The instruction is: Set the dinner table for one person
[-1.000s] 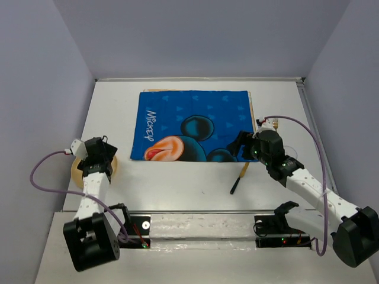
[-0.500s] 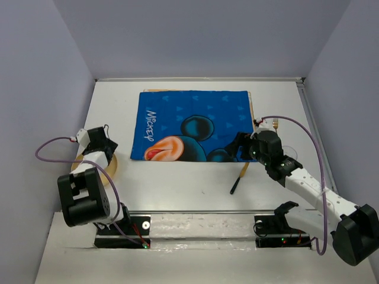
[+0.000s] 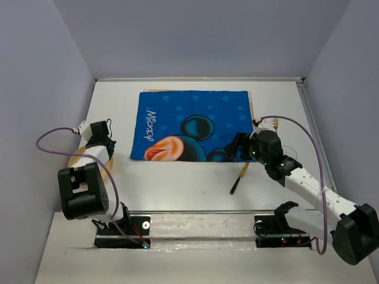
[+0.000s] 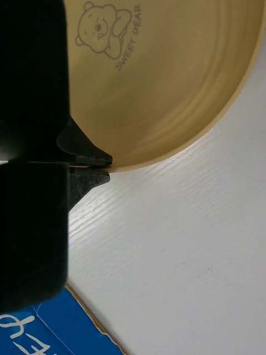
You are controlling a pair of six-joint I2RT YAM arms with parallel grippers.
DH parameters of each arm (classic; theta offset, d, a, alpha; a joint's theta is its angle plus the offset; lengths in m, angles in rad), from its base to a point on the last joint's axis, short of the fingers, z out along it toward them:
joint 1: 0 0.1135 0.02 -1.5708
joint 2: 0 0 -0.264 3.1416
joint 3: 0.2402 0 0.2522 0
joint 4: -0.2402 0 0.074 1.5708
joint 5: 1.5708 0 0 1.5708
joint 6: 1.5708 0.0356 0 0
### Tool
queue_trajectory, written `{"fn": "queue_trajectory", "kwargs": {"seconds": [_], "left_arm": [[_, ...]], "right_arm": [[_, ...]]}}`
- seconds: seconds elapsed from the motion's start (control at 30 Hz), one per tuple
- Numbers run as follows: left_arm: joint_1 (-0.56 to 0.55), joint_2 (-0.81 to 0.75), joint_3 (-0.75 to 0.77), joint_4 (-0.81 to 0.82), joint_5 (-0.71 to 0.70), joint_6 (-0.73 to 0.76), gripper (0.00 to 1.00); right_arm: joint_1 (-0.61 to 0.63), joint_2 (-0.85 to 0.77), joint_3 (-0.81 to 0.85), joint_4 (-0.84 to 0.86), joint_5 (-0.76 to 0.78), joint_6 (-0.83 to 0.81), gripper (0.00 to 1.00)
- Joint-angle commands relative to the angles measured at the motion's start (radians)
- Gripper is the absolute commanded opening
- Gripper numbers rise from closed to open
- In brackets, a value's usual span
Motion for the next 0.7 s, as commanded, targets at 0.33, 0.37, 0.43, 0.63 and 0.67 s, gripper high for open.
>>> {"fn": "queue_trajectory", "kwargs": {"seconds": [0.33,0.37,0.43,0.63,0.67], "left_arm": [[-0.642,-0.017,0.572,-0.242,-0.31,0.19,0.0],[-0.655,-0.011,0.585,-0.238,-0.287,0.183,0.0],[-0.719,0.008,0.628,-0.224,-0.298,0.197,0.0],[-0.9,0.29,0.971,-0.362,-0.312,0.309,0.0],[-0.94,0.371,1.008,-0.397,-0.316,0.337,0.0]], "right_arm": [[0.008,-0.04,0.072,-0.018,0.12,-0.031,0.84],[0.008,-0.045,0.076,-0.031,0.131,-0.035,0.84],[0.008,-0.06,0.092,-0.079,0.198,-0.042,0.84],[0.008,-0.083,0.109,-0.143,0.324,-0.017,0.84],[-0.012,-0.094,0.106,-0.148,0.386,-0.014,0.84]]}}
